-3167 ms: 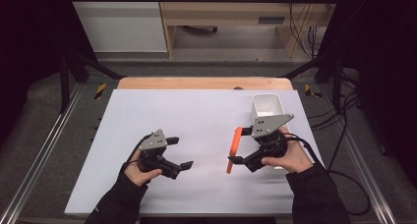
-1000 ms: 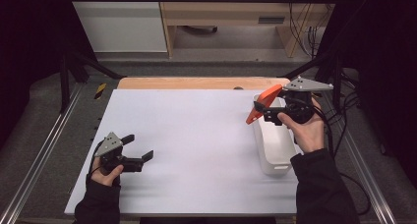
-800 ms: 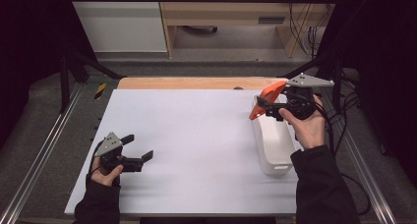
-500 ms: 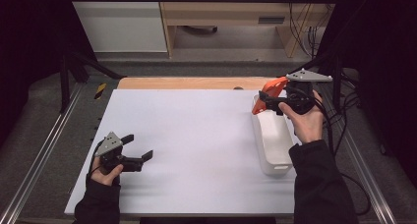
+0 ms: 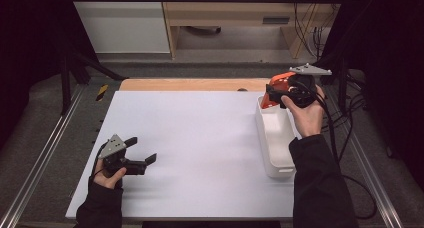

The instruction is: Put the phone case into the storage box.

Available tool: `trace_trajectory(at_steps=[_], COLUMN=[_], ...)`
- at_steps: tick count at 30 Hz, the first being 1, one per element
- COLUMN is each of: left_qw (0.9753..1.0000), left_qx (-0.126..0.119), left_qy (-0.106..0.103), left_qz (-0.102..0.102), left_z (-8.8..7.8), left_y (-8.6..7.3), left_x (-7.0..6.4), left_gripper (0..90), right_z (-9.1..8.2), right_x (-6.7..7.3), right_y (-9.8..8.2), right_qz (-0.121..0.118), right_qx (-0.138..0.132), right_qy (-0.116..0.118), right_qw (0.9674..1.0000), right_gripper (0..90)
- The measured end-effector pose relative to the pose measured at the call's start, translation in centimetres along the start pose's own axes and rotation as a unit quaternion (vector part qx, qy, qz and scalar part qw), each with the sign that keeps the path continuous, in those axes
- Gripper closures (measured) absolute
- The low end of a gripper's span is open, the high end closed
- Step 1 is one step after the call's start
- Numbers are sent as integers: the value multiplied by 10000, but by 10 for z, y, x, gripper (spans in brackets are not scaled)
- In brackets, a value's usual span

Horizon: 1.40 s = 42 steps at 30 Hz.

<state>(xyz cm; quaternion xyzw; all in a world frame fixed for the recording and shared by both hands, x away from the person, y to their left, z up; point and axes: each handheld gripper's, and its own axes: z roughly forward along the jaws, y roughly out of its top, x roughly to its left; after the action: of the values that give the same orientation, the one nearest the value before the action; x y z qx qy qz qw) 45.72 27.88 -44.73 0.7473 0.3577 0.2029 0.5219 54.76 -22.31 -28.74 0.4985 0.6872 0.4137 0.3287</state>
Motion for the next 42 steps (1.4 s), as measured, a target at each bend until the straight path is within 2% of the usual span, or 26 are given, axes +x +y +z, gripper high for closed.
trace_trajectory(at_steps=[13, 26, 38, 42], left_qw=[10000, 10000, 9999, 9999], left_qx=[32, 25, 15, 27], left_qy=[-31, -69, -92, -94], left_qz=[31, 42, 43, 45], left_z=[2, 3, 3, 4], left_y=[0, 0, 0, 0], left_x=[0, -1, 0, 0], left_gripper=[0, 0, 0, 0], right_z=[23, 48, 69, 76], right_x=[-6, -9, -13, -15], right_y=[0, -6, -16, -21], right_qz=[179, 307, 443, 543], right_qx=[196, 349, 543, 583], right_qy=[-391, -673, -754, -651], right_qw=[9989, 9967, 9947, 9947], right_gripper=[157, 156, 155, 156])
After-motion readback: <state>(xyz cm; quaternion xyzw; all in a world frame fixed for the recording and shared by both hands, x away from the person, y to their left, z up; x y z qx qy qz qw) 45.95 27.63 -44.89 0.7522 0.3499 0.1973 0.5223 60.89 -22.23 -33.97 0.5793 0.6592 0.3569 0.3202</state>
